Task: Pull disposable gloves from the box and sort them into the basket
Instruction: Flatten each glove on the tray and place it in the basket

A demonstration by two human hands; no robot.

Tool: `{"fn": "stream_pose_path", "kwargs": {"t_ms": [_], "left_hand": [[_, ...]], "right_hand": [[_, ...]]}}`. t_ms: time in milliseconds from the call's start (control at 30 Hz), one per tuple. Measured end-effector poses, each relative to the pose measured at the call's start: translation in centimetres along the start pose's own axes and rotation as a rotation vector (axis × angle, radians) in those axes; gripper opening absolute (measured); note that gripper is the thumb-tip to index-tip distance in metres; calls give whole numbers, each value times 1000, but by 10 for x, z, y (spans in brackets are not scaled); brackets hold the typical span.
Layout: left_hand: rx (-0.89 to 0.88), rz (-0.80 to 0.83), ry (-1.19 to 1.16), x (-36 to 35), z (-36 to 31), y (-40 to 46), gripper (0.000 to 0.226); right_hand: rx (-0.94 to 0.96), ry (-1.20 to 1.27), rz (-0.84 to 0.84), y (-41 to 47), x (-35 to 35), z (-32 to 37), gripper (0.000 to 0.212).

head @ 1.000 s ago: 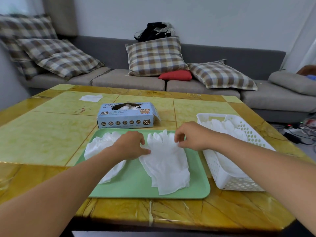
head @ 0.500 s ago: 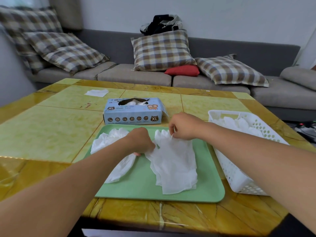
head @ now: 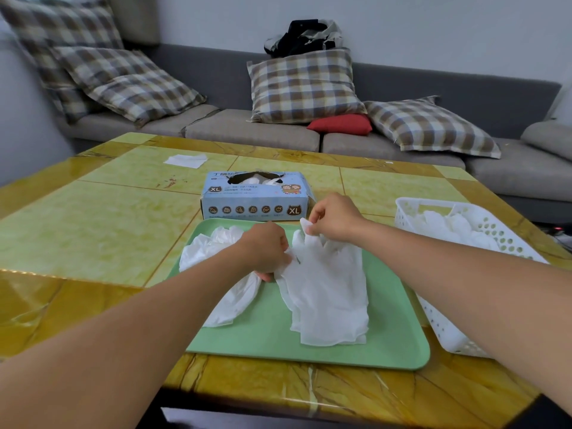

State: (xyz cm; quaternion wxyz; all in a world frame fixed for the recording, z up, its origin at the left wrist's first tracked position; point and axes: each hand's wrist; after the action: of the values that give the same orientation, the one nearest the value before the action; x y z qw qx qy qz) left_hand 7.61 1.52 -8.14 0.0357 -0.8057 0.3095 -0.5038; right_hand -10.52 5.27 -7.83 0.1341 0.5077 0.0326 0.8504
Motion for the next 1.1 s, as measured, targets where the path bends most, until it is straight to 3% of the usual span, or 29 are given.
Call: {"fn": "stream_pose_path", "kwargs": {"t_ms": [133, 233, 400, 500, 600, 700, 767, 933, 1000, 1100], "left_hand": [[63, 32, -132, 5, 4, 1, 11], [93, 25, -182, 5, 4, 0, 12], [96, -50, -92, 4, 3, 1, 22], [8, -262, 232, 6, -3, -3, 40], [-184, -425, 317, 2, -15, -14, 50], [-354, -219, 383, -13, -19, -18, 67], [-355, -97, 487, -23, -17, -16, 81], [-332, 0, 532, -30, -14, -12, 92], [-328, 16, 540, -28, -12, -11, 94], [-321, 23, 554, -27, -9, -12, 96]], "right_hand": [[1, 282, -33, -2, -5, 3, 15], [-27, 324, -27, -4, -18, 1, 16], [-3, 51, 27, 2, 3, 0, 19], [47, -129, 198, 3, 33, -6, 29], [56, -233, 346, -7, 41, -9, 26], [69, -162, 337, -11, 31, -15, 31], [82, -94, 309, -12, 25, -18, 40], [136, -15, 265, -17, 23, -20, 68], [120, 76, 244, -19, 23, -22, 64], [90, 195, 81, -20, 29, -27, 42]]}}
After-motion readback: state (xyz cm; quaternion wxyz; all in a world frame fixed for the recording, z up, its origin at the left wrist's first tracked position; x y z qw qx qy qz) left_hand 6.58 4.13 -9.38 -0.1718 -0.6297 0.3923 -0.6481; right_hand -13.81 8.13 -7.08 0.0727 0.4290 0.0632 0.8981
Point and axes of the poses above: each hand's wrist, its own y-axis towards the middle knuckle, its own x-axis out of the back of the hand, z = x × y, and after that the axes turned 14 degrees about x, right-handed
